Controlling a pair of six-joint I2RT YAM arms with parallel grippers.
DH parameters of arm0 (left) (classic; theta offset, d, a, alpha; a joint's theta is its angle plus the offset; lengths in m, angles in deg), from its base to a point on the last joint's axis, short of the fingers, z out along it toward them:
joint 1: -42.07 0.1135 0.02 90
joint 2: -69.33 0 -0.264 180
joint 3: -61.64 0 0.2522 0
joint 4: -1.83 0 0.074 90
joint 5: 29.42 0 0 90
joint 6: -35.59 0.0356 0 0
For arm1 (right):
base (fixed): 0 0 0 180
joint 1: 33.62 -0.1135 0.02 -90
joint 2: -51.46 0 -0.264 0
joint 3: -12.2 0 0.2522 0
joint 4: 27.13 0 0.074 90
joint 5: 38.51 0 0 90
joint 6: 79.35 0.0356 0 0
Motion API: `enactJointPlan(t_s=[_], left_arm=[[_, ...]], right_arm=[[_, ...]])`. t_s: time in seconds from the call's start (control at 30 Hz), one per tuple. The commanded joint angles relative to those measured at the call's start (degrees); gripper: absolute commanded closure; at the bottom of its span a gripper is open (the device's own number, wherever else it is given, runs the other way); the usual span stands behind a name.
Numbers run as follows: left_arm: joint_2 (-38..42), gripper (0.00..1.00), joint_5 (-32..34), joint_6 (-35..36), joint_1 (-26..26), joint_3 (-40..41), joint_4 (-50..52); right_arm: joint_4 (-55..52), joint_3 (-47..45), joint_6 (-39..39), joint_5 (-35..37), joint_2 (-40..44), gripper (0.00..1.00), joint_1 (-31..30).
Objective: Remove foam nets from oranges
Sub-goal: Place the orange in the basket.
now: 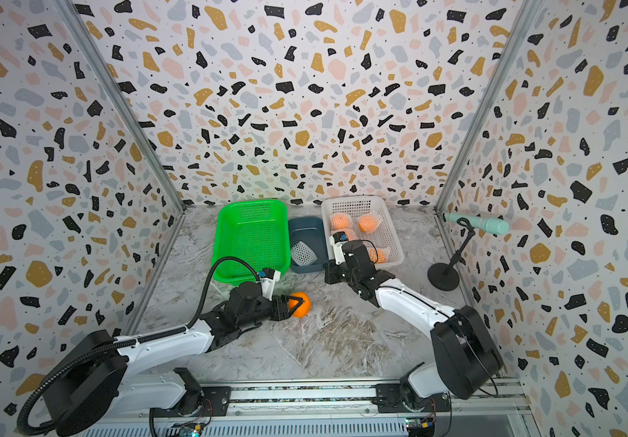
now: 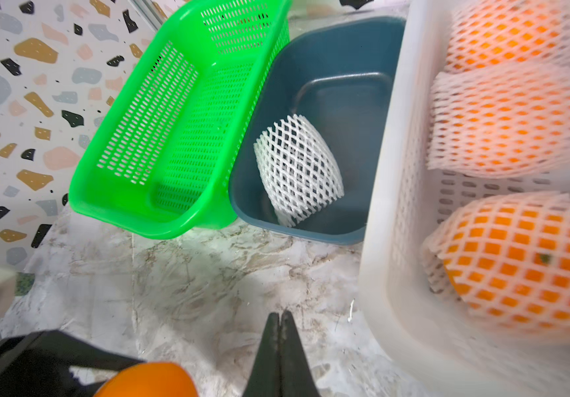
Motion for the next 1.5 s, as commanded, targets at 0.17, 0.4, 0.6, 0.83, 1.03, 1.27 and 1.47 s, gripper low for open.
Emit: enactJointPlan(t_s=[0.17,0.4,0.6,0.83,1.03,1.27,1.47], left_arm=[[-2.57,0.43,-0.56,1.43,4.60,-12.47,4.58],[-6.35,0.42,0.15,3.68,12.87,-23.44,11.29],[-12.52,0.42,1.04,5.63,21.08,-31.28,13.59],[-25.69,0.42,-1.40,5.79,28.70,-39.90,11.84],[-39.51,0.42,-6.76,5.12,32.75,-49.16,9.23],[-51.37,0.43,-8.05,3.63,34.05,-59.52,10.38],[-57.38,0.41,-9.42,0.30,34.40,-64.46,8.63]], right_arm=[[-5.98,-6.05,0.52,3.83,13.84,0.96,1.53],[-8.40,-9.15,1.04,3.53,19.90,0.95,3.82],[-10.39,-9.78,0.74,3.72,22.18,0.94,4.36],[-11.81,-10.41,0.79,3.19,23.86,0.94,4.54],[-13.04,-11.15,1.13,2.84,25.14,0.94,4.57],[-13.85,-12.31,2.06,2.61,26.66,0.94,4.62],[-13.94,-13.29,2.77,2.42,27.71,0.94,4.65]])
